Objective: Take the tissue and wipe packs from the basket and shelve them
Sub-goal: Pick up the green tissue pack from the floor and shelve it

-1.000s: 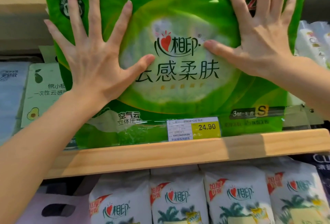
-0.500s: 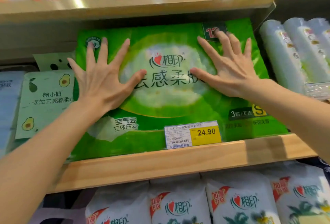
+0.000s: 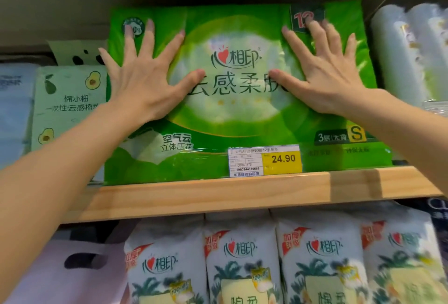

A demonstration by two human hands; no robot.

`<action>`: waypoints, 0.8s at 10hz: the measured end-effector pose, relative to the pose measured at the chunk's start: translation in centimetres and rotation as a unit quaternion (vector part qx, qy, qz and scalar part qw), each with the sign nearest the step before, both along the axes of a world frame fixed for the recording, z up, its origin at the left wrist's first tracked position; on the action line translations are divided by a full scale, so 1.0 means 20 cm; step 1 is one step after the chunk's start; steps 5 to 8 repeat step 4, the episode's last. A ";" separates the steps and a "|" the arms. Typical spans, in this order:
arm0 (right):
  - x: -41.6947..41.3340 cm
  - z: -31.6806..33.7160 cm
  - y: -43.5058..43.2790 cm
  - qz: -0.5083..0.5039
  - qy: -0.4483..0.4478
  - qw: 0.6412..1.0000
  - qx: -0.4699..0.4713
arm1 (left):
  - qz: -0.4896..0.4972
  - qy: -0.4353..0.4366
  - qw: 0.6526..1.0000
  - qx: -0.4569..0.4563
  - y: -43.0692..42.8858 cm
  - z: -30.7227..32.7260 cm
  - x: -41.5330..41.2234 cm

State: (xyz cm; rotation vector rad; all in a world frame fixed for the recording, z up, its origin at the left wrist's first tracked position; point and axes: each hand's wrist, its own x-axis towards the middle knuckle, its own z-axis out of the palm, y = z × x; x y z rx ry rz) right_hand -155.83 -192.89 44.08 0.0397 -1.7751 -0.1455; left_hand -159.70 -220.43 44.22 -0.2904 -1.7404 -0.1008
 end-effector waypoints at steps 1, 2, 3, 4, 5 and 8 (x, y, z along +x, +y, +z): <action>0.04 -0.02 -0.03 0.006 -0.022 1.000 -0.004 | -0.013 -0.037 0.999 -0.004 -0.02 -0.01 0.07; 0.12 -0.06 -0.05 0.018 -0.048 0.999 -0.003 | -0.023 -0.063 0.998 -0.009 -0.06 -0.04 0.16; 0.22 -0.10 -0.07 0.027 -0.074 0.997 -0.013 | -0.014 -0.075 0.997 -0.025 -0.11 -0.08 0.26; 0.33 -0.14 -0.09 0.033 -0.097 0.995 -0.016 | -0.011 -0.081 0.996 -0.028 -0.16 -0.11 0.38; 0.33 -0.14 -0.09 0.033 -0.097 0.995 -0.016 | -0.011 -0.081 0.996 -0.028 -0.16 -0.11 0.38; 0.33 -0.14 -0.09 0.033 -0.097 0.995 -0.016 | -0.011 -0.081 0.996 -0.028 -0.16 -0.11 0.38</action>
